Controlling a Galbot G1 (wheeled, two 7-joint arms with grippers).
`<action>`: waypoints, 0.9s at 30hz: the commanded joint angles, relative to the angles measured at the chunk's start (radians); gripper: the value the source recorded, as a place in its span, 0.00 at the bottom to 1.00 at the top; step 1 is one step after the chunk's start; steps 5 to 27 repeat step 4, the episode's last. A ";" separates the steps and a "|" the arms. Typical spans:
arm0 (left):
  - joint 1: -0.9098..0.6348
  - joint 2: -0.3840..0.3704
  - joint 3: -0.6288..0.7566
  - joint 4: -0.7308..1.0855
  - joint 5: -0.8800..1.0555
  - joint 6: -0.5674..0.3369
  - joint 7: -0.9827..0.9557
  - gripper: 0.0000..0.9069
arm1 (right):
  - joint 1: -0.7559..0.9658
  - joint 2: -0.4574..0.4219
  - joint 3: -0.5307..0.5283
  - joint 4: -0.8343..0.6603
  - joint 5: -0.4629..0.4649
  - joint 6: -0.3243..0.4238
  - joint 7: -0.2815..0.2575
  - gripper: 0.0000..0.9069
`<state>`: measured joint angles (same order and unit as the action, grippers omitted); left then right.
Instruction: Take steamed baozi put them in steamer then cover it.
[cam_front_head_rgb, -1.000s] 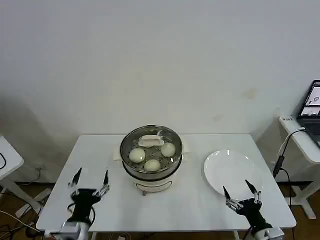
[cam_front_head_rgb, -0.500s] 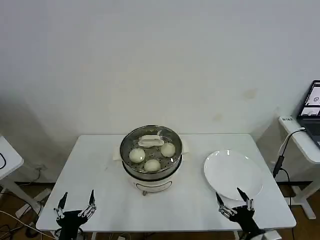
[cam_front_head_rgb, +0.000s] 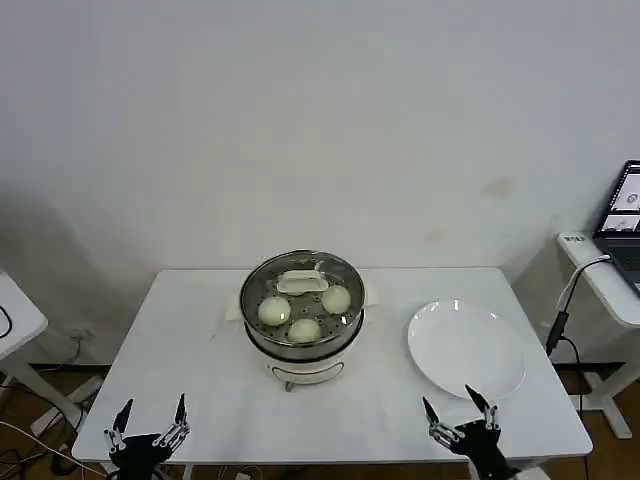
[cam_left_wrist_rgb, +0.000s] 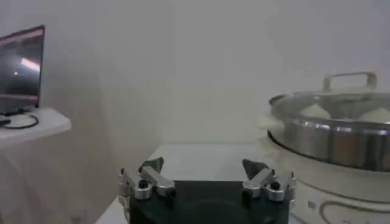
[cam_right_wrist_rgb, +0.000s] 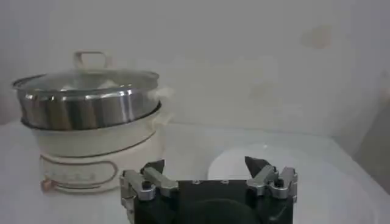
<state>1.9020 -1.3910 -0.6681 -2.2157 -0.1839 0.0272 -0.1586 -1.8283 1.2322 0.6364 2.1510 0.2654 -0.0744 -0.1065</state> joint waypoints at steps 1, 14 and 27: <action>0.015 -0.008 -0.002 -0.005 0.023 0.006 0.001 1.00 | -0.015 -0.005 -0.007 0.000 -0.048 -0.001 0.016 1.00; 0.012 -0.002 -0.012 -0.003 0.022 0.008 0.000 1.00 | -0.015 -0.005 -0.006 -0.008 -0.064 0.001 0.021 1.00; 0.012 -0.002 -0.012 -0.003 0.022 0.008 0.000 1.00 | -0.015 -0.005 -0.006 -0.008 -0.064 0.001 0.021 1.00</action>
